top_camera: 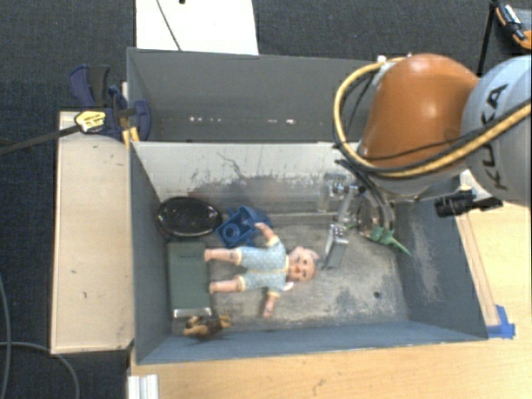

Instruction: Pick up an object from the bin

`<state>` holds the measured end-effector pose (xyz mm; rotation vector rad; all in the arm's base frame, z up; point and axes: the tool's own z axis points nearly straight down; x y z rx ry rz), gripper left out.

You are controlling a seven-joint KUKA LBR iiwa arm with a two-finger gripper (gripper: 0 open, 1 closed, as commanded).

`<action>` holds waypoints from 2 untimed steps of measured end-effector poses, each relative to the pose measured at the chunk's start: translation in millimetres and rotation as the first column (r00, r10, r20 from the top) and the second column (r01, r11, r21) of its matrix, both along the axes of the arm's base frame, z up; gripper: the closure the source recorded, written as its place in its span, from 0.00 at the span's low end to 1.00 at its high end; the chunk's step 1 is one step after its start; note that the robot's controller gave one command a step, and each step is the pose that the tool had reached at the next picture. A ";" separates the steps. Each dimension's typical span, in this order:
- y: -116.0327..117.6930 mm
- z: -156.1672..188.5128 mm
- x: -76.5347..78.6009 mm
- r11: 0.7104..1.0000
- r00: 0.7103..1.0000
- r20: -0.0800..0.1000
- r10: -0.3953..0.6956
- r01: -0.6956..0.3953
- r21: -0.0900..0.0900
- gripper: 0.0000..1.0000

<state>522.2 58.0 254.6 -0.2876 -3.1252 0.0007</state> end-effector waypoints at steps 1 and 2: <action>-18.1 -18.9 53.2 0.997 0.997 0.008 0.083 -0.083 0.000 1.00; -18.1 -18.9 53.2 0.997 0.997 0.008 0.083 -0.083 0.000 1.00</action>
Offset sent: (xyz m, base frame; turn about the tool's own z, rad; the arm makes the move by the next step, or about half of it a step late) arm 0.0000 0.0000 0.0000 0.0000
